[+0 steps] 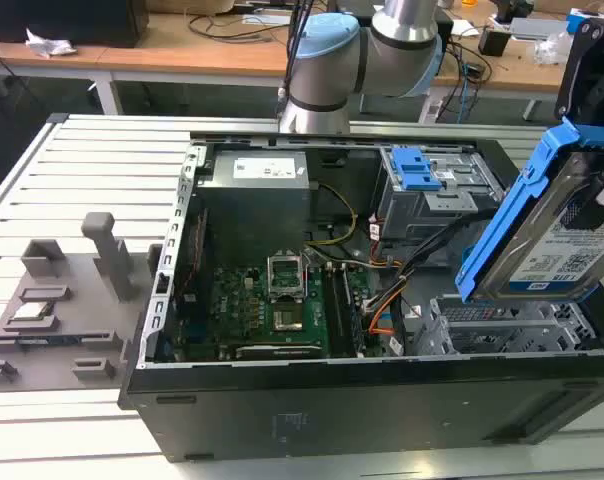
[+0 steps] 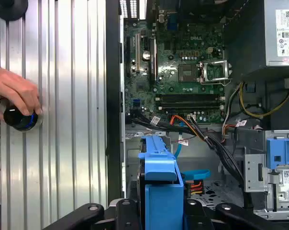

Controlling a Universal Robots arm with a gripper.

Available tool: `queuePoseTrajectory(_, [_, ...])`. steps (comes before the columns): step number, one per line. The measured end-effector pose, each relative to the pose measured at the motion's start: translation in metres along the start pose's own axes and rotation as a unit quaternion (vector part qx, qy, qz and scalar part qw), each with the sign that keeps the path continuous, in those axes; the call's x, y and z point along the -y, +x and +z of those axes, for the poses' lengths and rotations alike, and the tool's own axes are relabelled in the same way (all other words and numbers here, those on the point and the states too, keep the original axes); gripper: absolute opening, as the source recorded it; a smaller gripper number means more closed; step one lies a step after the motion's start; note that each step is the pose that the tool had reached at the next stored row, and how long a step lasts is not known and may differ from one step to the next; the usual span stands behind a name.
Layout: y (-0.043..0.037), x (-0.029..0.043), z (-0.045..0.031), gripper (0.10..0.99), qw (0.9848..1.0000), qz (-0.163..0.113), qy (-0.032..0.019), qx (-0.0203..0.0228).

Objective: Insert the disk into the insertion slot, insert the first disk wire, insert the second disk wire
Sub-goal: 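Insert the disk into the insertion slot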

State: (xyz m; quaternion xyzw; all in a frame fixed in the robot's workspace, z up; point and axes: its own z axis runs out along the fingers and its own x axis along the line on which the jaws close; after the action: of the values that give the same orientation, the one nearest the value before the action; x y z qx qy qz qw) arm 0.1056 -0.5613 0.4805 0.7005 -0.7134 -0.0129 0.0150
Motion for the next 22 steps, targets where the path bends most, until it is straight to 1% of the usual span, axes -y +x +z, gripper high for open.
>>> queuePoseTrajectory(2, [0.0,0.0003,0.0068,0.361,1.0,0.0,0.0,0.0004])
queuePoseTrajectory(4, [-0.0001,0.0005,0.0106,0.361,1.0,0.0,-0.0001,0.0008])
queuePoseTrajectory(6, [-0.0003,0.0011,0.0121,0.361,1.0,0.0,-0.0001,0.0008])
queuePoseTrajectory(8, [-0.0026,0.0034,0.0146,0.361,1.0,0.0,-0.0003,0.0008])
queuePoseTrajectory(10, [-0.0094,0.0074,0.0161,0.361,1.0,0.0,-0.0004,0.0008])
queuePoseTrajectory(13, [-0.0125,0.0081,0.018,0.361,1.0,0.0,-0.0004,0.0008])
queuePoseTrajectory(15, [-0.0131,0.0086,0.0204,0.361,1.0,0.0,-0.0006,0.0009])
queuePoseTrajectory(18, [-0.0133,0.0091,0.0321,0.361,1.0,0.0,-0.001,0.0008])
queuePoseTrajectory(22, [-0.0133,0.0095,0.0386,0.361,1.0,0.0,-0.0011,0.0008])
